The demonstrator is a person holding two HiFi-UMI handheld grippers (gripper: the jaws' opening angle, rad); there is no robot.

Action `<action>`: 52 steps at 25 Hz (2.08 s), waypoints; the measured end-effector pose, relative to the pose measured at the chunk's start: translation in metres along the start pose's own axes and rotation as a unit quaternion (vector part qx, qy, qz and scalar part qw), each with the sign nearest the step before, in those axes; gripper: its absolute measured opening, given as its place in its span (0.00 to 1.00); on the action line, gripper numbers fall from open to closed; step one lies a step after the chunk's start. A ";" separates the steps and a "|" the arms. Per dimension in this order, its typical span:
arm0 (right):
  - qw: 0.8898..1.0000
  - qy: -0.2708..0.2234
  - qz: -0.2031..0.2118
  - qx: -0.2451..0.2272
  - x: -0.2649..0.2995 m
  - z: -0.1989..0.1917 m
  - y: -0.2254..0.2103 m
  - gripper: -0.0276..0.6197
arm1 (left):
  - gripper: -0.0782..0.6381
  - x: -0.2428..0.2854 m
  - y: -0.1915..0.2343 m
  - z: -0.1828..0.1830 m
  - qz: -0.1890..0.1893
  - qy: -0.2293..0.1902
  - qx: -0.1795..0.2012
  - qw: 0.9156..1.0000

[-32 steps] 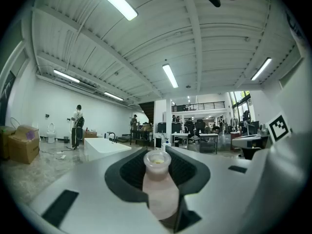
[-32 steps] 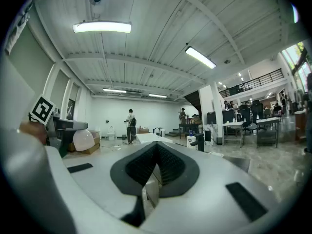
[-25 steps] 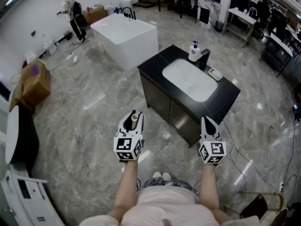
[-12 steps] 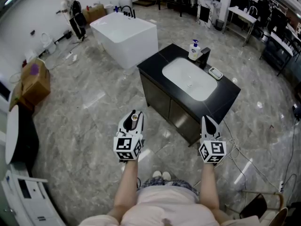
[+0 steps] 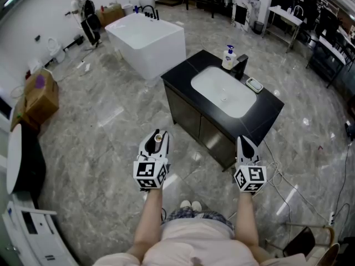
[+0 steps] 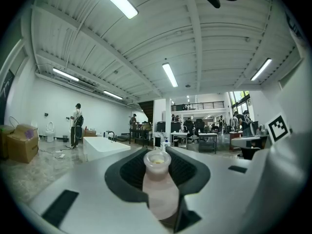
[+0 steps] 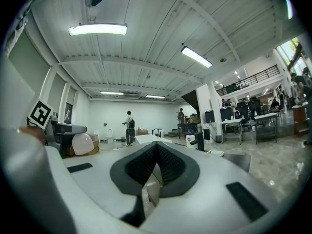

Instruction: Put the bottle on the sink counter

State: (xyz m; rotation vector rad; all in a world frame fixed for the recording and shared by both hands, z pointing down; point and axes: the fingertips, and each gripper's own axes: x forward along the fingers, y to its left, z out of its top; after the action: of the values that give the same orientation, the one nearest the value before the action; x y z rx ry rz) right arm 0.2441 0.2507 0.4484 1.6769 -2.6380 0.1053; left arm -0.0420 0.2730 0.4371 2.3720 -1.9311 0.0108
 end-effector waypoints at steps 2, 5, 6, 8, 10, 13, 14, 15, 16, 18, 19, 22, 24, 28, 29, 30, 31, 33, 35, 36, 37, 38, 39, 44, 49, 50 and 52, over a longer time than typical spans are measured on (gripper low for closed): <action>1.000 0.000 -0.001 0.001 0.001 0.000 0.000 0.07 | 0.29 0.001 0.001 0.000 -0.001 0.000 0.000 1.000; 1.000 0.001 -0.003 0.003 0.003 -0.002 -0.001 0.07 | 0.29 0.003 0.003 -0.001 -0.003 0.001 -0.002 1.000; 1.000 0.002 -0.004 0.004 0.004 -0.002 0.000 0.07 | 0.29 0.003 0.004 -0.002 -0.004 0.001 -0.003 1.000; 1.000 0.002 -0.007 0.005 0.006 -0.003 0.000 0.07 | 0.29 0.005 0.006 -0.001 -0.006 0.001 -0.004 1.000; 1.000 0.001 -0.010 0.005 0.008 -0.003 0.000 0.07 | 0.29 0.007 0.009 -0.001 -0.008 0.000 -0.003 1.000; 1.000 -0.002 -0.015 0.007 0.011 -0.005 0.003 0.07 | 0.29 0.012 0.013 -0.003 -0.014 0.000 -0.001 1.000; 1.000 -0.002 -0.017 0.009 0.011 -0.007 0.005 0.07 | 0.29 0.014 0.015 -0.005 -0.017 0.001 0.000 1.000; 1.000 -0.002 -0.020 0.010 0.011 -0.009 0.006 0.07 | 0.29 0.015 0.017 -0.006 -0.019 0.001 0.000 1.000; 1.000 -0.003 -0.022 0.011 0.012 -0.010 0.007 0.07 | 0.29 0.016 0.018 -0.007 -0.022 0.001 0.000 1.000; 1.000 -0.005 -0.026 0.011 0.014 -0.011 0.009 0.07 | 0.29 0.020 0.021 -0.009 -0.027 0.002 0.001 1.000; 1.000 -0.005 -0.027 0.011 0.016 -0.012 0.010 0.07 | 0.29 0.022 0.022 -0.010 -0.029 0.002 0.001 1.000; 0.999 -0.004 -0.030 0.011 0.020 -0.015 0.012 0.07 | 0.29 0.028 0.025 -0.013 -0.035 0.004 0.002 0.999; 0.999 -0.005 -0.033 0.013 0.024 -0.014 0.014 0.07 | 0.29 0.032 0.028 -0.013 -0.039 0.005 0.001 0.999; 0.999 -0.004 -0.035 0.013 0.038 -0.013 0.015 0.07 | 0.29 0.044 0.039 -0.010 -0.040 0.002 -0.001 0.999; 0.999 -0.004 -0.036 0.013 0.042 -0.013 0.014 0.07 | 0.29 0.049 0.040 -0.010 -0.041 0.001 -0.001 0.999; 0.999 -0.005 -0.036 0.013 0.047 -0.013 0.013 0.07 | 0.29 0.054 0.042 -0.010 -0.042 0.000 -0.001 0.999; 0.999 -0.005 -0.037 0.013 0.052 -0.013 0.011 0.07 | 0.29 0.059 0.044 -0.009 -0.042 0.000 0.000 0.999; 0.999 -0.007 -0.037 0.013 0.063 -0.012 0.008 0.07 | 0.29 0.070 0.049 -0.009 -0.042 -0.001 0.001 0.999; 0.999 -0.010 -0.039 0.014 0.076 -0.012 0.003 0.07 | 0.29 0.084 0.054 -0.010 -0.043 -0.002 0.002 0.999; 0.999 -0.011 -0.041 0.015 0.083 -0.013 -0.001 0.07 | 0.29 0.091 0.056 -0.011 -0.043 -0.002 0.002 0.999; 0.999 -0.011 -0.042 0.016 0.091 -0.015 -0.004 0.07 | 0.29 0.099 0.059 -0.012 -0.044 -0.002 0.002 0.999; 0.999 -0.012 -0.042 0.016 0.099 -0.016 -0.007 0.07 | 0.29 0.108 0.062 -0.013 -0.044 -0.002 0.002 0.999; 0.999 -0.012 -0.042 0.016 0.109 -0.018 -0.011 0.07 | 0.29 0.118 0.065 -0.014 -0.044 -0.002 0.002 0.999; 0.999 -0.010 -0.046 0.019 0.166 -0.019 -0.031 0.07 | 0.29 0.178 0.084 -0.015 -0.048 0.001 0.004 0.999; 0.998 -0.009 -0.050 0.022 0.233 -0.011 -0.059 0.07 | 0.29 0.256 0.099 -0.009 -0.055 0.005 0.004 0.998; 0.998 -0.009 -0.052 0.022 0.247 -0.008 -0.065 0.07 | 0.29 0.272 0.101 -0.006 -0.057 0.005 0.005 0.998; 0.998 -0.009 -0.054 0.022 0.275 -0.004 -0.077 0.07 | 0.29 0.306 0.105 0.000 -0.062 0.003 0.006 0.998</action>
State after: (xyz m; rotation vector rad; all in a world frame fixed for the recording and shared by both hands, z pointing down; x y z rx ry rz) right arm 0.1971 -0.0300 0.4694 1.8383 -2.5694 0.1499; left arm -0.0825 -0.0471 0.4606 2.4921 -1.7834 0.0214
